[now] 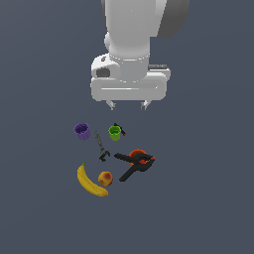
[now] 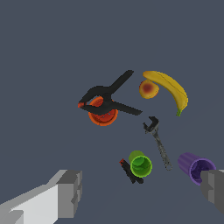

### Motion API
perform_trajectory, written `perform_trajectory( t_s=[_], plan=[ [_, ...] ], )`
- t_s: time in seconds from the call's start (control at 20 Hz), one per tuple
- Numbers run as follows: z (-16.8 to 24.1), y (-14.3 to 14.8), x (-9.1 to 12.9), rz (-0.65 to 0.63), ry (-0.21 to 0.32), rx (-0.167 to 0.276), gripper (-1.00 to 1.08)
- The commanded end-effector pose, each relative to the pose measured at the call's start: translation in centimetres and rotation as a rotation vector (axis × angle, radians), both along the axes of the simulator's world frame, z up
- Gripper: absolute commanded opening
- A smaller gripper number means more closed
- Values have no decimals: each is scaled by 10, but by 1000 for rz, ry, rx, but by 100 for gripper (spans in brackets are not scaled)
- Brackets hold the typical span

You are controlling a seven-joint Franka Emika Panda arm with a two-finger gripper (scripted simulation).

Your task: Pick up a designated object from a clutter of objects.

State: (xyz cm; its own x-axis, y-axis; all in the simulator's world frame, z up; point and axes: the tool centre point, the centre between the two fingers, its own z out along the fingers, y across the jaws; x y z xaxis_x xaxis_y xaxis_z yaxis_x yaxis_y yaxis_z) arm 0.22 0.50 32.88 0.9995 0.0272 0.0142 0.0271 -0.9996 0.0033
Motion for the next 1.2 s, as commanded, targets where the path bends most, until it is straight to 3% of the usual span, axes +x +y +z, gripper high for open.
perform_trajectory(
  t_s=[0.0, 0.75, 1.15],
  plan=[
    [0, 0, 0, 0, 0, 0, 100],
    [-5, -13, 2, 4, 19, 10, 100],
    [-16, -18, 13, 66, 19, 7, 100]
  ],
)
